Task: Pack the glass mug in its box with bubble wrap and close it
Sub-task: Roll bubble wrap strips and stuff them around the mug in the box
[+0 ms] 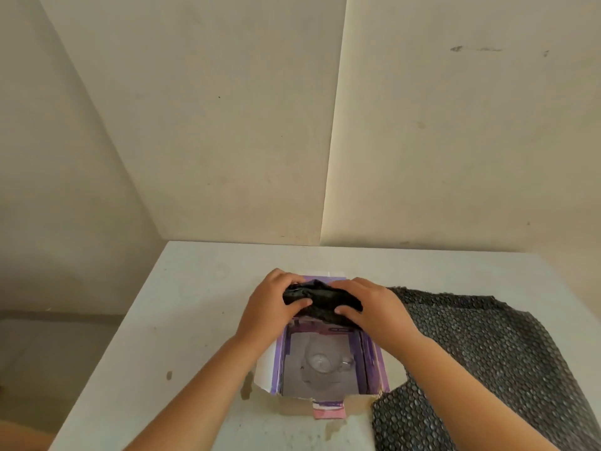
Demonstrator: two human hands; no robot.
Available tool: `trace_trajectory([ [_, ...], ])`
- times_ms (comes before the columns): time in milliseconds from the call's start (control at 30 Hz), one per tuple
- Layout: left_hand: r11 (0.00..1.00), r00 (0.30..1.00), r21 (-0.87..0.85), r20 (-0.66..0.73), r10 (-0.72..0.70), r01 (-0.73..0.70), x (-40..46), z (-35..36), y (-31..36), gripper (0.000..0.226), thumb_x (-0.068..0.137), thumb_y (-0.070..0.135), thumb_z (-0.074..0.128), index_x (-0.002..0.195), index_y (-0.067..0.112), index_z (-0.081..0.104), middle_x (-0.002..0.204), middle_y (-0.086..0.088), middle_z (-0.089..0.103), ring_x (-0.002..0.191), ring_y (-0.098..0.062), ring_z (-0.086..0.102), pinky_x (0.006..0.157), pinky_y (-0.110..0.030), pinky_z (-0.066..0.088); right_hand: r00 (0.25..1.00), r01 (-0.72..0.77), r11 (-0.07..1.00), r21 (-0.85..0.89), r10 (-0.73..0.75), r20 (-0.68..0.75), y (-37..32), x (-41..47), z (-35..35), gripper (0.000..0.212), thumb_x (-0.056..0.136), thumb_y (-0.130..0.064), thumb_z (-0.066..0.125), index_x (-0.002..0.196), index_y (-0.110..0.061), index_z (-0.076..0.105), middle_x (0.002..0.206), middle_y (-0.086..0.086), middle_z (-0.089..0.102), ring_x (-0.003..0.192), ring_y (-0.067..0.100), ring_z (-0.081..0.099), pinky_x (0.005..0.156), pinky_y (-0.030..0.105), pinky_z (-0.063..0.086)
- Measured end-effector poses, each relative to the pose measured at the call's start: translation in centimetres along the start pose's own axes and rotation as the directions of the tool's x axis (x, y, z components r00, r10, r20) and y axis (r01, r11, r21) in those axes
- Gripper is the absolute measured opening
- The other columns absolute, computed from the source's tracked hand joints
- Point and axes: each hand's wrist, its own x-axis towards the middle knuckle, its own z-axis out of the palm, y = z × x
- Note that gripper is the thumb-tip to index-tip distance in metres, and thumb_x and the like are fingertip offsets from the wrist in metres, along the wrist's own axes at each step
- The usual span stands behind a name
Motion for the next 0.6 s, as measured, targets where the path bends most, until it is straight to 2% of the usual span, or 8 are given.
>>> trace_trajectory([
  [100,0.979,0.993,0.165,0.02,0.121,-0.122,-0.8,1.4,-1.1,0.032,0.077,0.032,0.074,0.107,0.022,0.065,0.097,0.01,0.055,0.093,-0.007,0.052,0.081,-0.023,0.045,0.991,0.052,0.993,-0.106,-0.064,-0.119,2.0,-0.8,2.0,0.027,0.083,-0.022,0.068,0.109,-0.023,0.067,0.097,-0.004,0.07,0.081,0.018,0.067,0.065,0.026,0.051],
  [167,0.931,0.967,0.27,0.132,0.218,-0.247,-1.1,1.9,-1.8,0.036,0.08,0.032,0.071,0.114,0.02,0.063,0.104,0.007,0.059,0.101,-0.013,0.05,0.087,-0.029,0.045,0.984,0.07,0.987,-0.147,-0.092,-0.153,3.2,-1.3,3.3,0.023,0.078,-0.019,0.069,0.101,-0.02,0.07,0.09,-0.004,0.072,0.075,0.02,0.069,0.058,0.027,0.054],
  [233,0.923,0.943,0.279,0.275,0.188,-0.265,-1.4,2.3,-2.2,0.045,0.086,0.03,0.065,0.129,0.021,0.054,0.117,0.005,0.056,0.112,-0.014,0.047,0.091,-0.03,0.045,0.985,0.042,0.99,-0.136,-0.064,-0.161,3.8,-1.7,4.3,0.023,0.073,-0.016,0.073,0.097,-0.019,0.072,0.086,-0.003,0.073,0.076,0.02,0.069,0.056,0.028,0.055],
  [300,0.901,0.93,0.326,0.32,0.179,-0.286,-1.5,2.8,-2.6,0.054,0.088,0.029,0.062,0.139,0.024,0.044,0.121,0.003,0.054,0.114,-0.015,0.048,0.088,-0.03,0.048,0.983,0.003,0.99,-0.139,-0.028,-0.181,3.8,-1.7,5.0,0.026,0.069,-0.013,0.078,0.094,-0.019,0.073,0.08,-0.003,0.072,0.078,0.018,0.068,0.054,0.028,0.054],
  [400,0.852,0.922,0.393,0.309,0.233,-0.347,-1.6,3.1,-3.2,0.064,0.081,0.019,0.072,0.138,0.027,0.046,0.103,-0.002,0.059,0.095,-0.02,0.058,0.068,-0.031,0.052,0.979,-0.009,0.983,-0.184,-0.029,-0.202,3.5,-1.1,5.5,0.028,0.063,-0.012,0.083,0.089,-0.019,0.074,0.072,-0.003,0.071,0.07,0.019,0.067,0.048,0.025,0.051],
  [467,0.839,0.922,0.417,0.311,0.231,-0.351,-1.6,3.4,-3.6,0.07,0.075,0.016,0.077,0.137,0.03,0.047,0.09,-0.002,0.057,0.08,-0.019,0.058,0.055,-0.029,0.051,0.98,0.039,0.977,-0.211,-0.078,-0.183,3.7,-0.6,6.0,0.028,0.062,-0.008,0.082,0.088,-0.016,0.073,0.075,0.0,0.072,0.064,0.022,0.066,0.047,0.026,0.05],
  [600,0.782,0.91,0.485,0.334,0.247,-0.391,-1.4,3.9,-3.8,0.068,0.064,0.017,0.086,0.126,0.029,0.058,0.076,-0.001,0.054,0.061,-0.018,0.056,0.041,-0.027,0.045,0.987,0.118,0.963,-0.243,-0.141,-0.081,4.6,-0.2,6.7,0.026,0.064,-0.008,0.081,0.087,-0.012,0.07,0.078,0.003,0.067,0.056,0.026,0.064,0.04,0.029,0.049],
])
